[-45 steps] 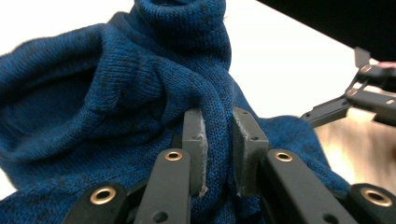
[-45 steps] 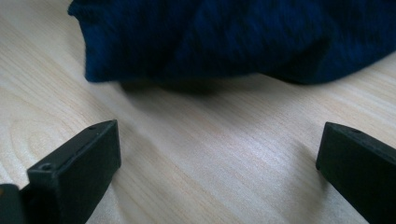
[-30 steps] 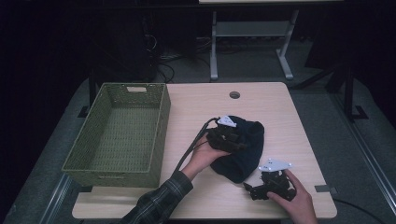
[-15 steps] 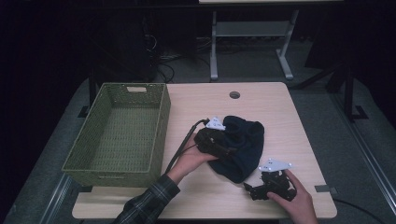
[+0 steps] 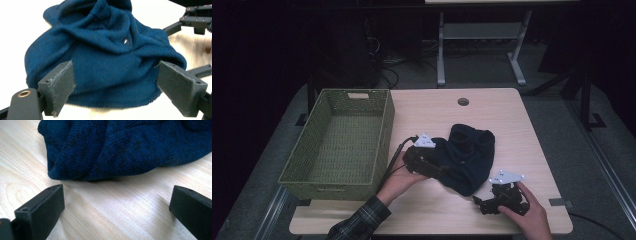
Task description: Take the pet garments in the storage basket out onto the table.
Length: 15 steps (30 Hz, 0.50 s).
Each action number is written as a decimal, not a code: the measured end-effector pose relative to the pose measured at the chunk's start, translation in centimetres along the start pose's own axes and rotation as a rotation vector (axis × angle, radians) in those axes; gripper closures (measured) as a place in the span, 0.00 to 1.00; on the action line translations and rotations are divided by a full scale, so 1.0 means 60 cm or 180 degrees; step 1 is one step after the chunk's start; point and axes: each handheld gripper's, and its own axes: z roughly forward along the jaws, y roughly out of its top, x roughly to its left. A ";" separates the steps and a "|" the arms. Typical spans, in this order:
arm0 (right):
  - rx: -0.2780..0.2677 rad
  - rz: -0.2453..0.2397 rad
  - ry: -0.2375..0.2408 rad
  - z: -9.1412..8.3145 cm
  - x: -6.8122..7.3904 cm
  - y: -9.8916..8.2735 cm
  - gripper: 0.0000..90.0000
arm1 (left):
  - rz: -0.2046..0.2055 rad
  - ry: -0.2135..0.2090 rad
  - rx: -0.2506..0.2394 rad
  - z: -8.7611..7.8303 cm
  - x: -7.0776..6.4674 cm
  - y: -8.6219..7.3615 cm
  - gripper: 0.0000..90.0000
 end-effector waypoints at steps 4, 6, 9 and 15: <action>-0.0002 -0.0004 0.0001 0.000 0.000 0.000 0.00 | -0.0030 0.0031 0.0039 -0.006 -0.001 -0.017 0.15; -0.0001 -0.0006 0.0000 0.000 0.000 0.000 0.00 | -0.0033 0.0035 0.0056 -0.007 -0.002 -0.025 0.15; -0.0002 -0.0003 0.0000 0.000 0.000 0.000 0.00 | -0.0021 0.0083 0.0097 -0.009 -0.006 -0.037 0.15; -0.0001 -0.0002 0.0001 0.000 0.000 0.000 0.00 | -0.0051 0.0099 0.0203 -0.010 -0.009 -0.058 0.14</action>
